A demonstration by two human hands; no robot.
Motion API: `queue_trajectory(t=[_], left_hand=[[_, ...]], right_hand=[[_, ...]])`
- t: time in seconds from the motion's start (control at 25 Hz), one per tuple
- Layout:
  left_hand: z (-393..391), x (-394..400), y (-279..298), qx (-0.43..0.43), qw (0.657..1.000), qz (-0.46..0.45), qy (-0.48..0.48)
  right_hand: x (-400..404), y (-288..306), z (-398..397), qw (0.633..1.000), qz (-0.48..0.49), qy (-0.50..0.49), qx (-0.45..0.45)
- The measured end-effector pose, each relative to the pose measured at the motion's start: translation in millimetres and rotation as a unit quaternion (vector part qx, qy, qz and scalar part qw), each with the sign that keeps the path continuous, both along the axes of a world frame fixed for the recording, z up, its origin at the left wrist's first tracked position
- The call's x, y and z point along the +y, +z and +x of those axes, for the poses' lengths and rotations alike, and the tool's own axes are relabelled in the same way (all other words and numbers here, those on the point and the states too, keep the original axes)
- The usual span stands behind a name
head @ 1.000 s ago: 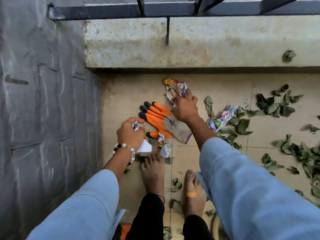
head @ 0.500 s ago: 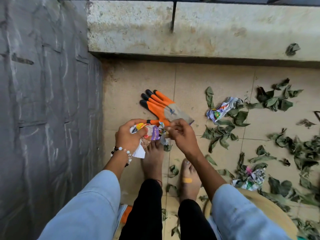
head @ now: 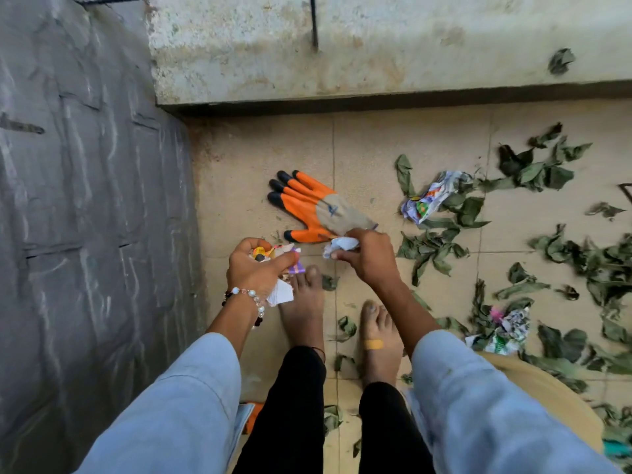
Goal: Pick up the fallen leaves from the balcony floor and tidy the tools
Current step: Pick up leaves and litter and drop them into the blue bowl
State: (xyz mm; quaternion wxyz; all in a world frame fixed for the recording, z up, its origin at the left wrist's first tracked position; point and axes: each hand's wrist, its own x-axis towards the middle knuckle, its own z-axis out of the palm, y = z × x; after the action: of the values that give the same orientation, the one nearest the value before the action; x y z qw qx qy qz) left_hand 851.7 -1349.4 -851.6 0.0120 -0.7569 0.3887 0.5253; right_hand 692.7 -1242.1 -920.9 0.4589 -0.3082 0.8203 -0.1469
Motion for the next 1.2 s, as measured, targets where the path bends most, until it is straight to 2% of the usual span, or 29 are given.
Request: queue_trajectory(t=[0.08, 0.16, 0.28, 0.4, 0.44, 0.52, 0.6, 0.76, 0.84, 0.96, 1.08, 1.2], left_hand=[[-14.1, 3.2, 3.5, 0.012, 1.000, -0.009, -0.017], [-30.6, 3.1, 4.5, 0.020, 0.999, -0.019, -0.030], [-51.9, -0.1, -6.0, 0.032, 0.999, -0.011, -0.038], [-70.5, -3.7, -10.9, 0.040, 0.996, 0.005, -0.078], [-70.8, 4.6, -15.7, 0.047, 0.995, 0.010, -0.084], [-69.3, 20.4, -18.9, 0.049, 0.991, 0.005, -0.122], [-68.4, 27.7, -19.9, 0.023, 0.984, -0.012, -0.175], [-102.9, 4.7, 27.8, 0.047, 0.995, 0.012, -0.082], [-114.9, 4.9, 47.3, 0.073, 0.994, 0.004, -0.081], [-129.2, 9.4, 63.2, 0.095, 0.991, -0.034, -0.088], [-144.2, 13.7, 72.2, 0.112, 0.992, -0.052, -0.005], [-140.8, 25.7, 63.3, 0.097, 0.991, -0.012, 0.087]], right_hand=[[18.2, 7.4, -33.4, 0.992, -0.024, -0.119, 0.034], [29.6, 9.9, -63.8, 0.981, 0.032, -0.172, 0.087], [28.5, -2.2, -96.6, 0.969, 0.124, -0.203, 0.075], [17.1, -22.8, -106.4, 0.972, 0.125, -0.196, 0.043], [13.1, -25.1, -106.6, 0.963, 0.111, -0.239, 0.051], [8.1, -18.0, -107.0, 0.923, 0.101, -0.367, 0.056], [9.6, -1.4, -106.6, 0.888, 0.083, -0.450, 0.051], [28.2, 53.4, -100.2, 0.862, 0.031, -0.506, -0.024], [35.9, 64.4, -101.5, 0.852, 0.037, -0.519, -0.062], [31.0, 81.0, -108.3, 0.863, 0.034, -0.486, -0.135], [5.3, 120.9, -86.6, 0.812, -0.071, -0.511, -0.274], [-12.9, 178.4, -43.2, 0.777, -0.134, -0.524, -0.323]])
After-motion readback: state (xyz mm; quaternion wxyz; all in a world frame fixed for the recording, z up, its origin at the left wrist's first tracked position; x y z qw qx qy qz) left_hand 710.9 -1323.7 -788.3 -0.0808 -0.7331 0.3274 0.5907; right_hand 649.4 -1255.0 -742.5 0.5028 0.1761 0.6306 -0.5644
